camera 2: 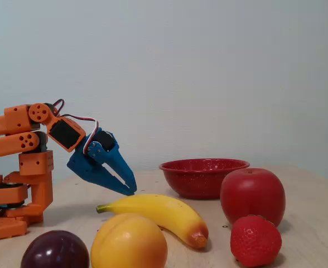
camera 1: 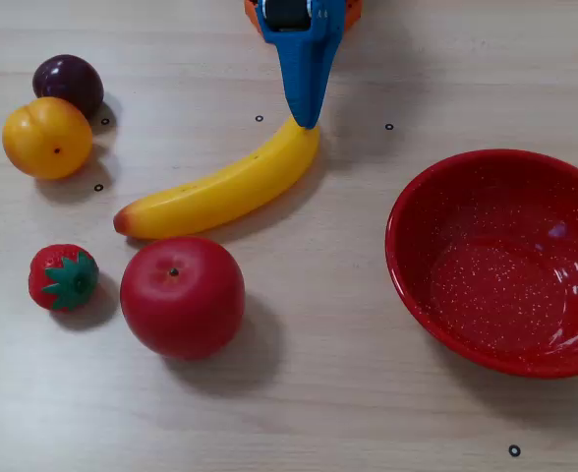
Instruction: Put the banana in the red bowl.
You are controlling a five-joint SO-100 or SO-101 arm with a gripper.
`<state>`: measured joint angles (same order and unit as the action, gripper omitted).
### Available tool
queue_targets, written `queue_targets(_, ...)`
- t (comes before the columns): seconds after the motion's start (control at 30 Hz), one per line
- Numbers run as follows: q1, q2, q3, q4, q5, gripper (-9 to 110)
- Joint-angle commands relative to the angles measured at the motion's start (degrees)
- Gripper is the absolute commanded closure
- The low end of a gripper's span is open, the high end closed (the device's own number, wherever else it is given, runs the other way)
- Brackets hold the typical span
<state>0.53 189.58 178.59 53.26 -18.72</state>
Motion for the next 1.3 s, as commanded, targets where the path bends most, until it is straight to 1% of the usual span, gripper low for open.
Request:
queue_targets(0.0,0.62,-1.41,-4.13,0.35,1.32,101)
queue_targets(0.37,0.44,-3.87,-6.50,0.70,0.70,101)
queue_targets(0.57,-0.09,-14.33,-17.05,1.58,1.32,101)
queue_targets(0.77,-1.32,-26.10,-32.08,7.47,5.71,101)
queue_targets(0.9,-2.99,-35.33,-43.15,12.30,11.07,101)
queue_targets(1.03,-5.71,-45.97,-55.11,19.60,20.39,101)
queue_targets(1.1,-7.29,-50.27,-59.68,21.88,26.02,101)
queue_targets(1.17,-9.32,-53.96,-64.34,23.82,28.30,101)
queue_targets(1.27,-11.51,-59.94,-71.02,26.81,36.65,101)
